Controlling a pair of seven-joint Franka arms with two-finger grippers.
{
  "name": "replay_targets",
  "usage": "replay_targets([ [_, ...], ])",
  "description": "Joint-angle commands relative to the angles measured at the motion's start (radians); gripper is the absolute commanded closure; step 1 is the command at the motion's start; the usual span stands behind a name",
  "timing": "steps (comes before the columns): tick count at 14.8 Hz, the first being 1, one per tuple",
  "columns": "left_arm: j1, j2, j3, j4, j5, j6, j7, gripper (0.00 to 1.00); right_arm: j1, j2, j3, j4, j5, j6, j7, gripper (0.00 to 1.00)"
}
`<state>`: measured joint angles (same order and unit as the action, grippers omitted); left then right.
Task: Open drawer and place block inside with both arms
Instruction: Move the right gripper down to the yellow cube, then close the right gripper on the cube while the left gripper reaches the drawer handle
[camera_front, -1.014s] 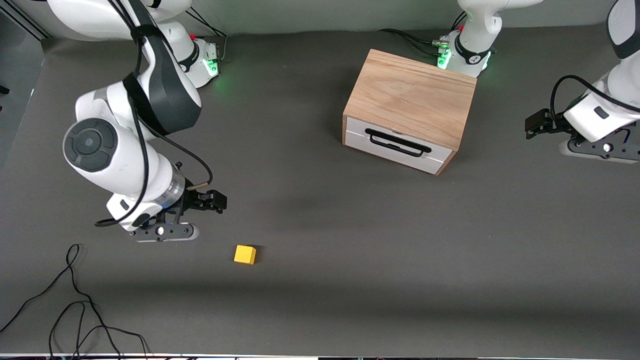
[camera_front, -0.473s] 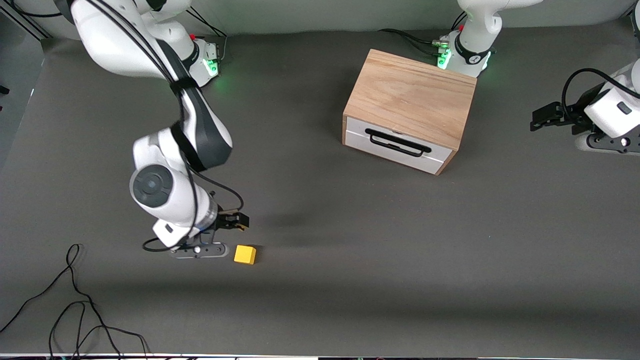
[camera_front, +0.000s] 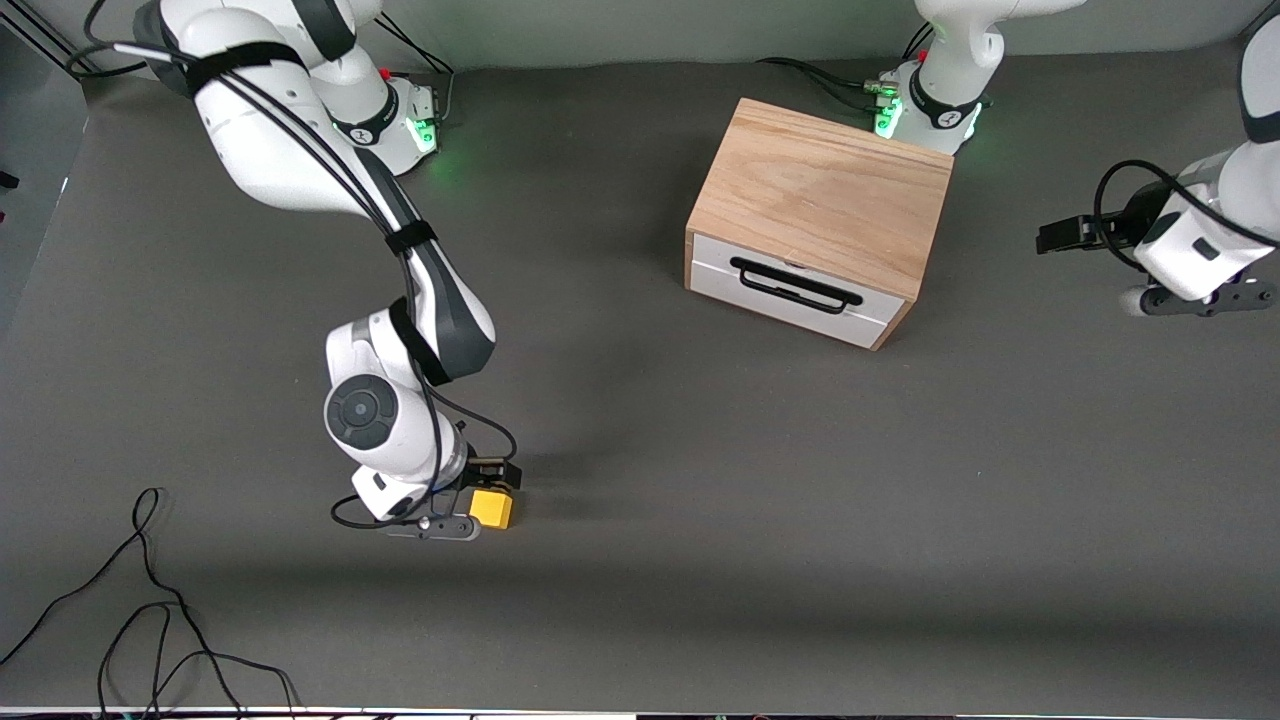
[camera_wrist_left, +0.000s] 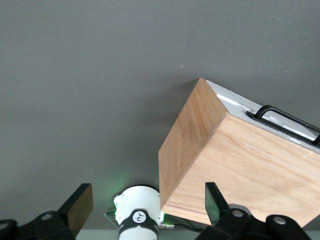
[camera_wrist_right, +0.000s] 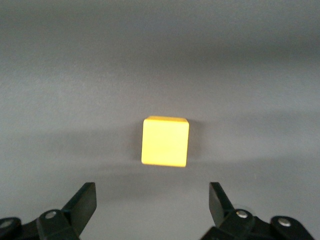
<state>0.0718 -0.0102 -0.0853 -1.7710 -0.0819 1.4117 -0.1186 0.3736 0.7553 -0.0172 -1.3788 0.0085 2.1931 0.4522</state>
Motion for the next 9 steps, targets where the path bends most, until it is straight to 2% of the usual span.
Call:
replay_targets([
  [1,-0.013,0.054,-0.001,0.013,-0.077,0.012,-0.233,0.00,0.008,0.039,-0.012,0.011,-0.005,0.057,0.031,0.00],
  [6,-0.144,0.122,-0.013,0.001,-0.078,0.163,-0.692,0.00,0.005,0.102,-0.018,0.011,-0.012,0.155,0.031,0.00],
  [9,-0.224,0.174,-0.013,-0.027,-0.067,0.226,-0.884,0.00,0.004,0.122,-0.018,0.011,-0.010,0.181,0.031,0.00],
])
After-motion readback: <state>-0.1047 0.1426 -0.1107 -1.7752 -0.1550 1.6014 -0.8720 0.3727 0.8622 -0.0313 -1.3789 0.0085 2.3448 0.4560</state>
